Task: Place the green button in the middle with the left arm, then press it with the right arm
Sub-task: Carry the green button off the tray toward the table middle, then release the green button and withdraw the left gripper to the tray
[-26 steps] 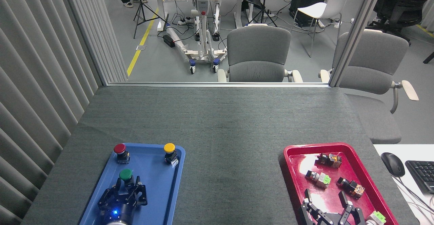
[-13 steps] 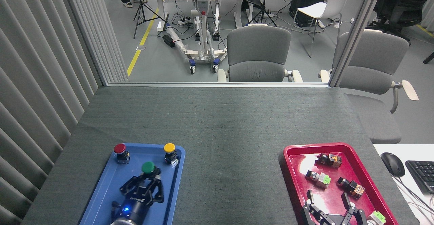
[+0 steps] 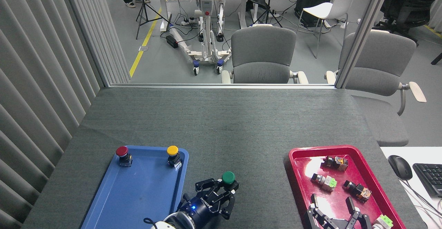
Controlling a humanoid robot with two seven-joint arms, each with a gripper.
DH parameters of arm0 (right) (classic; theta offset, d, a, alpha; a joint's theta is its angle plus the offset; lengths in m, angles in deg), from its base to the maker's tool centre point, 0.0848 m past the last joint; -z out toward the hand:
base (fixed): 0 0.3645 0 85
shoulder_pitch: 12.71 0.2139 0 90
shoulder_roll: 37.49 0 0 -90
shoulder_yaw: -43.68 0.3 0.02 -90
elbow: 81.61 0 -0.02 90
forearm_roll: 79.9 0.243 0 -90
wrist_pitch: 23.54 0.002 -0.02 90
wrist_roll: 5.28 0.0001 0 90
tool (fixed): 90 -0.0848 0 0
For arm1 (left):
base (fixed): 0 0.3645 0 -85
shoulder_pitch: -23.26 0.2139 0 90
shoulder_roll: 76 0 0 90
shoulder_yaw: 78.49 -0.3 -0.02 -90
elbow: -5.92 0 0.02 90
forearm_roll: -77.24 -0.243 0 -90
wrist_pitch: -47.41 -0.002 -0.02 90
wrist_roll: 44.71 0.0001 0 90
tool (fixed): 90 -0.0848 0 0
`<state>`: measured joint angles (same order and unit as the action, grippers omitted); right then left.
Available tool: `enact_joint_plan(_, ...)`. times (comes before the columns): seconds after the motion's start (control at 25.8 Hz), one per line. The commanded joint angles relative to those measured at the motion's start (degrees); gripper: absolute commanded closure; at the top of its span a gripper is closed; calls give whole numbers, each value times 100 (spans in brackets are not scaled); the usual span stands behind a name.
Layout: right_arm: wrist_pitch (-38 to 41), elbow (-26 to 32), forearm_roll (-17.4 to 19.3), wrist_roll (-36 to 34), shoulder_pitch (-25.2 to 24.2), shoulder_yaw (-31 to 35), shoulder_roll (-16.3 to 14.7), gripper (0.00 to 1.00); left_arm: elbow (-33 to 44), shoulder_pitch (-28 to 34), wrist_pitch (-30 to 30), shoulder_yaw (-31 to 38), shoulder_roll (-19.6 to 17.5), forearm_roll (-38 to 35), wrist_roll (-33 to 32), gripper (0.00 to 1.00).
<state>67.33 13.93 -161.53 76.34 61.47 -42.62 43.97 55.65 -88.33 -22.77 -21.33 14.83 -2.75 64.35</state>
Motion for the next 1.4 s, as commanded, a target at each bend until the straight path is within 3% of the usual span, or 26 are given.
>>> enact_joint_plan(0.0,1,0,-11,2,0,-9,54,0,-156,-82,-4,-275,127,-51,-51,100)
enact_joint_plan(0.27,10,0,-11,2,9,-18,98,0,-596,-73,-92,-319,241,-42,-51,91)
enact_joint_plan(0.31,10,0,-11,2,9,-27,98,0,-631,-73,-128,-328,259,-42,-51,82)
enact_joint_plan(0.39,10,0,-11,-33,18,-36,98,0,-614,-38,-163,-328,294,-25,46,19)
enact_joint_plan(0.47,1,0,-20,-85,18,-53,98,1,-622,-20,-242,-328,347,-34,142,0)
enact_joint_plan(0.7,1,-9,-72,-165,44,-176,133,4,-464,138,-391,-301,320,-34,116,0)
enact_joint_plan(0.78,1,-18,-72,-165,62,-229,133,4,151,366,-558,-292,145,-34,116,0)
enact_joint_plan(0.89,1,-44,-64,-156,97,-317,150,4,1513,946,-1059,-126,-409,-25,99,0)
enact_joint_plan(1.05,10,-132,-213,-156,229,-554,177,9,2858,1843,-1270,911,-804,-16,72,0)
enact_joint_plan(1.16,10,-229,-362,-156,334,-713,291,12,3210,2265,-1235,1931,-690,-51,46,0)
enact_joint_plan(1.36,-34,-325,-406,-121,536,-1073,344,12,3535,2502,-716,3583,30,-587,-578,0)
